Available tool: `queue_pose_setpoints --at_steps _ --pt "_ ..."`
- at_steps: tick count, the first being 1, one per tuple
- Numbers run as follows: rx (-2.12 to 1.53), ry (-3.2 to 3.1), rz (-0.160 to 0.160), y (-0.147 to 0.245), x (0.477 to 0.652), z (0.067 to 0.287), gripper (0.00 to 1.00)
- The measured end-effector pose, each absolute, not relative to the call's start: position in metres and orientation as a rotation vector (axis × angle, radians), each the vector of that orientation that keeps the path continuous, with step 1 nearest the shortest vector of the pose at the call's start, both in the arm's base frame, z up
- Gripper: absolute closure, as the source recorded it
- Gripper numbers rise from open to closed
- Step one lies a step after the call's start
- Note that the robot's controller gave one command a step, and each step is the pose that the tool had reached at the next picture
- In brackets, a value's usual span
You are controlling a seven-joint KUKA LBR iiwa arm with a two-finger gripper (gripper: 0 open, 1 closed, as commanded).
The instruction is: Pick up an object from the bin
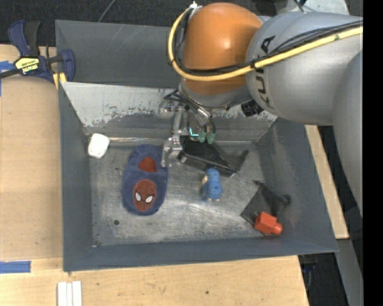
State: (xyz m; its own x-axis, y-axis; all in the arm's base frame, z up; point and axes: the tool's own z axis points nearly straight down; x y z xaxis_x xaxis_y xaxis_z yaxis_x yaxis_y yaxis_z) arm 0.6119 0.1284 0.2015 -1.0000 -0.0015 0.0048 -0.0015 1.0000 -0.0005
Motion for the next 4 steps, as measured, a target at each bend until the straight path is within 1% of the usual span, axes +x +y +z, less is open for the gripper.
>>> queue_pose_setpoints --at_steps 1,2,3,4 --pt "-0.285 -3.141 -0.004 0.135 0.622 0.088 0.0" --pt "-0.289 -3.151 -0.009 0.135 0.624 0.088 1.0" --pt "-0.366 -3.131 -0.004 0.119 0.626 0.192 1.0" --pt "-0.34 -3.135 -0.006 0.126 0.625 0.296 1.0"
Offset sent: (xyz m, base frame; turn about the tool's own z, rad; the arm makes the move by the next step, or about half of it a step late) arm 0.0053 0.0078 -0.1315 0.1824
